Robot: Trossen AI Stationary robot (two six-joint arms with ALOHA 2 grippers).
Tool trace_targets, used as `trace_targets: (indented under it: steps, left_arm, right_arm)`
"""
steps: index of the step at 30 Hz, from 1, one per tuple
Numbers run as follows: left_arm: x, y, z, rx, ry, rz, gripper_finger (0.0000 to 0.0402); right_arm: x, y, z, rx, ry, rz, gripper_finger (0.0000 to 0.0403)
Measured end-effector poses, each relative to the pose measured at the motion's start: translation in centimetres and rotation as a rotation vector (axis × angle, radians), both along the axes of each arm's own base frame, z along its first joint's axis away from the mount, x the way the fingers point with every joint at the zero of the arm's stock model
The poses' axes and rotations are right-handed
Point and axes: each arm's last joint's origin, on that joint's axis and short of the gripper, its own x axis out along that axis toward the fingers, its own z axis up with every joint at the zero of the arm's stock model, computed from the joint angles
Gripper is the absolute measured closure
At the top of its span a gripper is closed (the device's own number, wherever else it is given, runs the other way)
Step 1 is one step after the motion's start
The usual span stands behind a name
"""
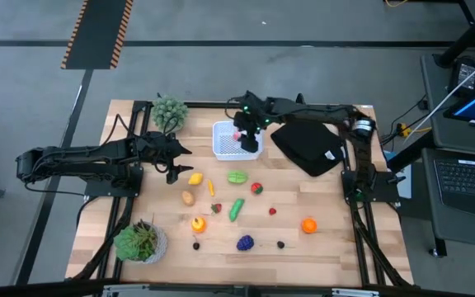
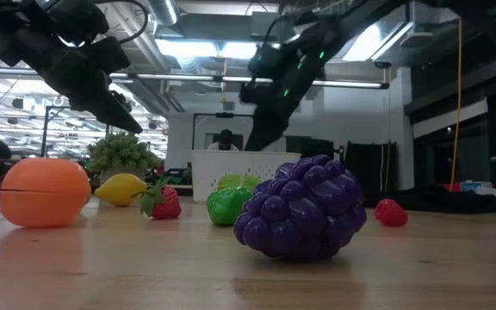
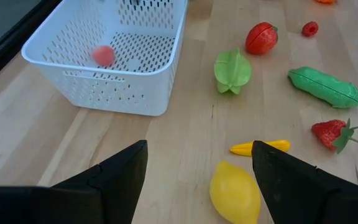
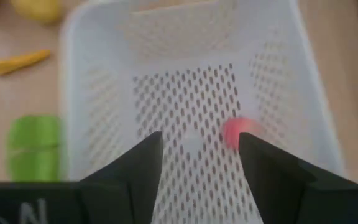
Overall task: Pick and placing Produce into tupperware
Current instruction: Put the lemon into the white bin
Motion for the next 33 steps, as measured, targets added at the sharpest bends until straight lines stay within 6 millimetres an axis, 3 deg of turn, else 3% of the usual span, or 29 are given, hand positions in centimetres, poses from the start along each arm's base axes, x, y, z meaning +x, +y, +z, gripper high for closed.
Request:
trace_targets:
  steps: [3, 9, 14, 20, 27, 33]
  left_arm:
    - [0.0, 0.0, 0.0, 0.0, 0.0, 0.0, 0.0123]
    - [0.0, 0.0, 0.0, -0.001, 0.0, 0.001, 0.0123]
    - [0.0, 0.0, 0.0, 0.0, 0.0, 0.0, 0.0123]
    - [0.0, 0.0, 0.0, 0.0, 0.0, 0.0, 0.0123]
    - [0.0, 0.0, 0.0, -0.007, -0.001, 0.002, 0.0123]
    - [0.0, -0.1, 1.1, -0.059, 0.026, 0.029, 0.0123]
  right_arm:
    - [-1.4, 0.8, 2.1, -0.033, -0.066, 0.012, 0.0191]
    - [-5.6, 4.2, 4.0, -0.132, -0.318, 0.028, 0.0191]
    - [-9.3, 8.4, 2.4, -0.195, -0.474, 0.056, 0.0191]
    - [-12.2, 12.5, -0.2, -0.25, -0.623, 0.032, 0.0191]
    - [-14.0, 14.0, -2.4, -0.249, -0.662, -0.015, 0.0191]
    - [-14.1, 13.9, -2.5, -0.247, -0.677, -0.031, 0.0191]
